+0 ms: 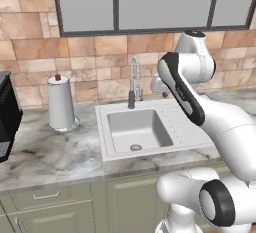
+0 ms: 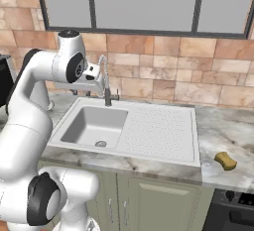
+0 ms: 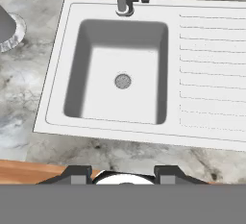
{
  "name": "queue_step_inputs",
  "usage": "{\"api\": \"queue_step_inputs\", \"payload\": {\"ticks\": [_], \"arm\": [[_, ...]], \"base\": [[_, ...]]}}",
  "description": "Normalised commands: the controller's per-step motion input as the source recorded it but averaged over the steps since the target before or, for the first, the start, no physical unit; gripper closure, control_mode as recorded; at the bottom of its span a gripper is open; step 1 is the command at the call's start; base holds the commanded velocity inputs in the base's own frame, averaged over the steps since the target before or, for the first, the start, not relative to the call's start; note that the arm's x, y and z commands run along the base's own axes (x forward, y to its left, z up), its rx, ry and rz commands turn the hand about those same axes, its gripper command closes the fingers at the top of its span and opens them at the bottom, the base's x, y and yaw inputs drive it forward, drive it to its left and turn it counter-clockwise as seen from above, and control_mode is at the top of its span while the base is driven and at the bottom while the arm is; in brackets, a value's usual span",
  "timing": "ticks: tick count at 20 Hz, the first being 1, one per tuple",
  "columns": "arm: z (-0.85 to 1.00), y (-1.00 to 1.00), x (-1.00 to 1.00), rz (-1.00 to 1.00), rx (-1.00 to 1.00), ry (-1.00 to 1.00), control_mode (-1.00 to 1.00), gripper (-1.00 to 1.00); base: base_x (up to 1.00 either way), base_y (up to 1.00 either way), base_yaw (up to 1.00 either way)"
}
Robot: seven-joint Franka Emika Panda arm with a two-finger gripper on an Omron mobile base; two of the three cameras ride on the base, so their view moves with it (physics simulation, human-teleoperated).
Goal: Soak the sponge with water for a few seconds and then drop it inside the sink.
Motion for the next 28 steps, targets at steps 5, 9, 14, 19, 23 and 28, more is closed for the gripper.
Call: {"api": "queue_step_inputs", "payload": {"ticks": [5, 9, 14, 19, 23, 28], "arm": [[0.00, 0.00, 0.00, 0.00, 0.00, 0.00, -1.00, -1.00], [0.00, -0.01, -0.03, 0.01, 0.00, -0.01, -1.00, -1.00], [0.00, -0.08, -0.24, 0.01, 0.00, -0.03, -1.00, -1.00], [0.00, -0.18, -0.27, 0.01, 0.00, -0.05, -1.00, -1.00], [0.00, -0.29, -0.21, 0.00, 0.00, -0.06, -1.00, -1.00], [0.00, -0.37, -0.06, 0.00, 0.00, -0.05, -1.00, -1.00]], "base": [[0.00, 0.00, 0.00], [0.00, 0.00, 0.00], [0.00, 0.00, 0.00], [0.00, 0.00, 0.00], [0.00, 0.00, 0.00], [0.00, 0.00, 0.00]]}}
